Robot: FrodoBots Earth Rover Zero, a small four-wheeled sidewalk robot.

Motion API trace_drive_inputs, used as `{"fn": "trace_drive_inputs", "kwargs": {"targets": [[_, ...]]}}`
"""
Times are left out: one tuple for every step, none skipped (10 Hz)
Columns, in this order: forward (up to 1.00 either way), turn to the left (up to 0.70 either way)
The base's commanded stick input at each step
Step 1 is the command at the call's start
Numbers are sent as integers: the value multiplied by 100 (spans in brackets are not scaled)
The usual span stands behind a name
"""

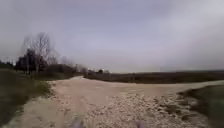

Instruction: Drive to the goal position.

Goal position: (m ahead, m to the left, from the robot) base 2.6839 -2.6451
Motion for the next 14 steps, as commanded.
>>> {"fn": "trace_drive_inputs", "kwargs": {"targets": [[70, -5], [70, 0], [70, 0], [70, 0], [70, 0], [70, 0], [70, 0], [70, 0], [70, 0], [70, 0], [70, 0], [70, 0], [70, 0], [70, 0]]}}
